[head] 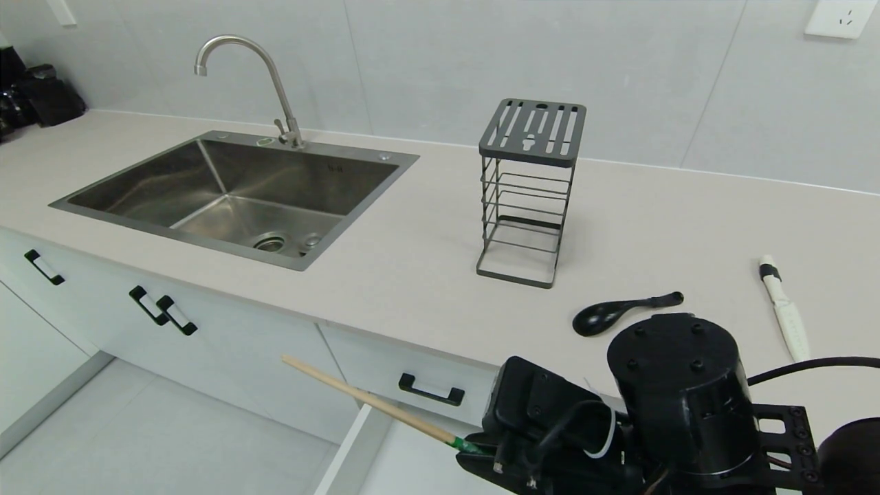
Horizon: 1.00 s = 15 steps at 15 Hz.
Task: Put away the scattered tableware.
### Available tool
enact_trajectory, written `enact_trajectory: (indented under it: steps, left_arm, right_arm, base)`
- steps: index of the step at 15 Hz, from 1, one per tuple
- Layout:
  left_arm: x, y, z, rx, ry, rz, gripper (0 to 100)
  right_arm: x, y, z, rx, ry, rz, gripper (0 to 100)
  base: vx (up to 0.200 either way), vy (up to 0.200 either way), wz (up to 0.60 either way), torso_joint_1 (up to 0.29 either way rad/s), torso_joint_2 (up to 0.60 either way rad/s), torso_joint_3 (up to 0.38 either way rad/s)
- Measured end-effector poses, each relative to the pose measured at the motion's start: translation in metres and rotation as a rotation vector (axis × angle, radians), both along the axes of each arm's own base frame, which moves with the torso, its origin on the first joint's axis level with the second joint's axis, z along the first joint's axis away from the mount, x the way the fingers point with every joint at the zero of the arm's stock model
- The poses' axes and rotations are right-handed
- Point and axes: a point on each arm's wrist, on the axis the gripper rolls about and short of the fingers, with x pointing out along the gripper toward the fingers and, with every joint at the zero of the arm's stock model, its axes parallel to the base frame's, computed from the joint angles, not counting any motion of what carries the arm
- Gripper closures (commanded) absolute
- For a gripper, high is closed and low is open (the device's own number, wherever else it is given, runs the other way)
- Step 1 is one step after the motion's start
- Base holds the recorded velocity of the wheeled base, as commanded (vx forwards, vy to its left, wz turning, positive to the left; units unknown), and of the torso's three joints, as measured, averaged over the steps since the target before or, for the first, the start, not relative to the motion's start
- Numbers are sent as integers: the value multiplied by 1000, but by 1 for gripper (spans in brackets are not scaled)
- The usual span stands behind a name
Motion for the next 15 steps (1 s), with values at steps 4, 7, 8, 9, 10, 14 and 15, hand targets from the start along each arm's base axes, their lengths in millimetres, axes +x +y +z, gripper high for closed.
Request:
enact_trajectory:
  steps: [4, 7, 8, 9, 10, 14, 15]
  left_arm:
    - [0, 0, 0, 0, -2, 0, 0]
    - [0, 0, 0, 0, -2, 0, 0]
    - [0, 0, 0, 0, -2, 0, 0]
    - [0, 0, 0, 0, -2, 0, 0]
    - [0, 0, 0, 0, -2, 0, 0]
    - [0, 0, 0, 0, -2, 0, 0]
    - [0, 0, 1, 0, -4, 1, 0]
  right_arm:
    - [-2, 2, 4, 9, -13, -2, 100]
    - [-4, 4, 7, 16, -25, -9, 100]
    - [-5, 5, 8, 18, -26, -6, 100]
    - [-5, 6, 8, 20, -28, -4, 100]
    - [-5, 6, 9, 22, -29, -2, 100]
    - [-6, 10, 14, 24, -33, 0, 100]
    - [-6, 11, 15, 27, -37, -3, 100]
  base:
    - [0, 0, 0, -40, 82, 37]
    - [0, 0, 0, 0, 0, 0]
    - [0, 0, 0, 0, 0, 0]
    - [0, 0, 0, 0, 0, 0]
    - [0, 0, 0, 0, 0, 0]
    - [0, 0, 0, 0, 0, 0]
    - [0, 0, 0, -85, 193, 90]
